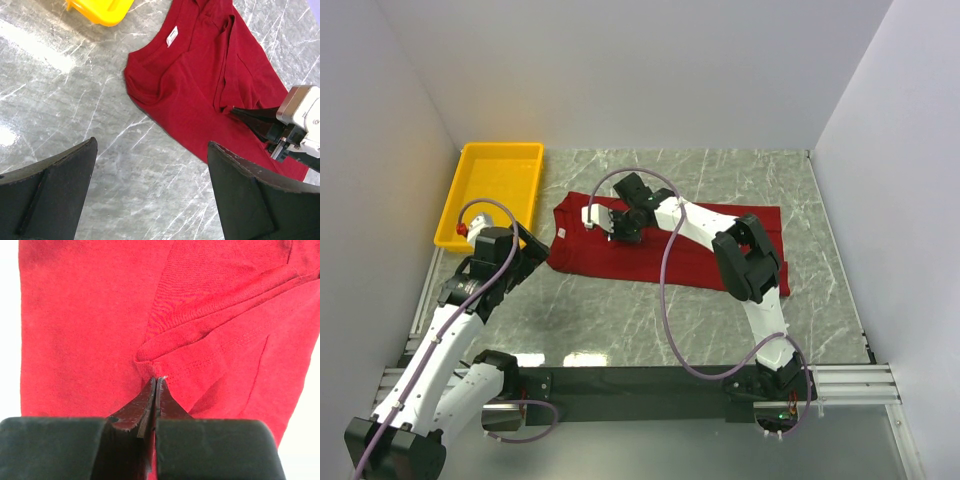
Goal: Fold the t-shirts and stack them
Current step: Fold the tshirt
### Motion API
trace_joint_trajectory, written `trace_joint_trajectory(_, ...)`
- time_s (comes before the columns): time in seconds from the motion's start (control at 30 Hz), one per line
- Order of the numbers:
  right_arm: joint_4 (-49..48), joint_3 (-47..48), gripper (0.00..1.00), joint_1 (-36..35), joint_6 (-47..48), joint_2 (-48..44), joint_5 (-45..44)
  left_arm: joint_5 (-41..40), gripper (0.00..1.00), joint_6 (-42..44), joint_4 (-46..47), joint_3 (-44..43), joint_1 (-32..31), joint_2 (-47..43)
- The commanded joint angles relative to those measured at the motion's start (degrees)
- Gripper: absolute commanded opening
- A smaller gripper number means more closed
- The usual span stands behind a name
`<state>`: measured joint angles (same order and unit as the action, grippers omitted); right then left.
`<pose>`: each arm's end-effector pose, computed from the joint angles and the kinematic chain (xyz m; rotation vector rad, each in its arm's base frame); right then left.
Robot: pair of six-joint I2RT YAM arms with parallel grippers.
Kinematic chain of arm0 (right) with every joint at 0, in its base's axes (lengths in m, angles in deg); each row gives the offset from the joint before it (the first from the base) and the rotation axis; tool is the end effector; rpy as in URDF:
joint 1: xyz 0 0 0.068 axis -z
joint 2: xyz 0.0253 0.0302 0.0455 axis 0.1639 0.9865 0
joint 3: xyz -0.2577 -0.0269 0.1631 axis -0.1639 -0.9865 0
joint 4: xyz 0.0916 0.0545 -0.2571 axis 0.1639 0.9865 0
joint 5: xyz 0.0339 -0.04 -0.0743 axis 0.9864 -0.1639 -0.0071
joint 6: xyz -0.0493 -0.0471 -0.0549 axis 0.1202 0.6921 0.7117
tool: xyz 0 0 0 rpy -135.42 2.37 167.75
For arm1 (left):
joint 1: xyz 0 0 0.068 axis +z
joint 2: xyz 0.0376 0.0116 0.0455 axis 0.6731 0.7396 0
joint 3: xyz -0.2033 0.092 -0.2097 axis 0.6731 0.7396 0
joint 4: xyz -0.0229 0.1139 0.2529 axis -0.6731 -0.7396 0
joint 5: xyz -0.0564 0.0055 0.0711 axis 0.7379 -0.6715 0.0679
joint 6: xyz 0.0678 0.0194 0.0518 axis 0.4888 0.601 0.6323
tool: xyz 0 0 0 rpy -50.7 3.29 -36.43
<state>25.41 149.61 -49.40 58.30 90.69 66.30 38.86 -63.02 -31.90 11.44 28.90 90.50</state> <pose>0.3864 0.3612 0.1759 -1.9289 1.5950 0.3817 0.1923 -0.0295 0.2706 -0.8886 2.1002 -0.3918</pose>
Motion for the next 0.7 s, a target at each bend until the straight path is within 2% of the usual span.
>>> trace_joint_trajectory(0.0,-1.69,0.02,0.00,0.59,-2.05,-2.36,1.79,0.30,0.96,-0.32,0.57,-0.03,0.40,-1.11)
trace_joint_trajectory(0.37,-3.98,-1.74,0.00,2.96,-5.30,-7.29,3.91,0.65,0.96,-0.32,0.83,0.23,0.58,-1.11)
trace_joint_trajectory(0.67,-11.71,0.81,0.00,7.35,-18.56,-5.97,-2.15,0.65,0.96,-0.14,1.10,0.58,0.75,-1.29)
